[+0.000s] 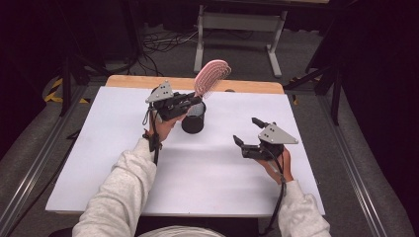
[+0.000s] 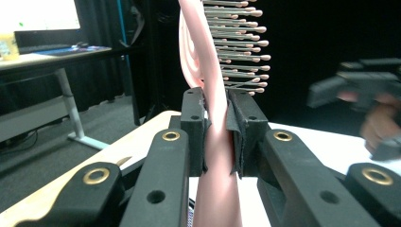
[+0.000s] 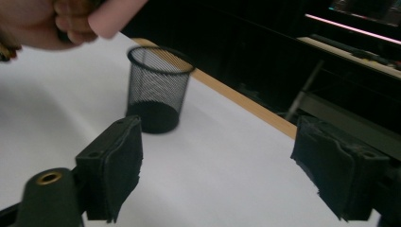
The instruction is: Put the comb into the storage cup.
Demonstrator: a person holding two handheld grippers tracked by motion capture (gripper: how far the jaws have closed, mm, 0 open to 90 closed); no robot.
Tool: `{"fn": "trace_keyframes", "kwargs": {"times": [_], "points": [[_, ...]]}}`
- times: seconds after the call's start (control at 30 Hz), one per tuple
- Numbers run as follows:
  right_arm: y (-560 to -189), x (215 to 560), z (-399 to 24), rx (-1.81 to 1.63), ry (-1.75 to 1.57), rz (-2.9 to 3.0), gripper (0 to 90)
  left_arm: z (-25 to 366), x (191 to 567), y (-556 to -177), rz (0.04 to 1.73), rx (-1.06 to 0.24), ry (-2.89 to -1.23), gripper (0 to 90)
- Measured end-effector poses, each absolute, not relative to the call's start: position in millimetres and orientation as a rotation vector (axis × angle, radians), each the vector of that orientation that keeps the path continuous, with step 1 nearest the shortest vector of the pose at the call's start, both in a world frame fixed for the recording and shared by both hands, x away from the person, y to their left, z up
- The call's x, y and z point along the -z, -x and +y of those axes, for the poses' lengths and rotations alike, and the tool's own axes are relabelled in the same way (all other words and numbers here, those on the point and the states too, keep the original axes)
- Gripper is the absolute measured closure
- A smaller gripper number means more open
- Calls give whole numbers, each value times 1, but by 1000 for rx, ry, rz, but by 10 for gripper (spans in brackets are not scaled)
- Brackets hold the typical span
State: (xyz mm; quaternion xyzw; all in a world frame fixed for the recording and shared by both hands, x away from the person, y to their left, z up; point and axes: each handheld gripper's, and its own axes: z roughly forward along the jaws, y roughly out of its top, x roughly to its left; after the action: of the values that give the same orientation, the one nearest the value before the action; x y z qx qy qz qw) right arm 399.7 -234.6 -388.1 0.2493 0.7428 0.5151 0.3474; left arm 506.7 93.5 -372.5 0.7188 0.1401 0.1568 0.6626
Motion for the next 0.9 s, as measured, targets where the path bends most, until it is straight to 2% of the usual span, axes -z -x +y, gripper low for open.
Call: {"fn": "trace_keyframes", "kwargs": {"times": [0.5,0.9], "points": [[-440,366,-181,-1566,-544,1953,102,102,385,-478,268,-312,-1656,785],[-453,355,-181,-1743,-535,1948,111,102,396,-466,203,-258,-1689,784]]}}
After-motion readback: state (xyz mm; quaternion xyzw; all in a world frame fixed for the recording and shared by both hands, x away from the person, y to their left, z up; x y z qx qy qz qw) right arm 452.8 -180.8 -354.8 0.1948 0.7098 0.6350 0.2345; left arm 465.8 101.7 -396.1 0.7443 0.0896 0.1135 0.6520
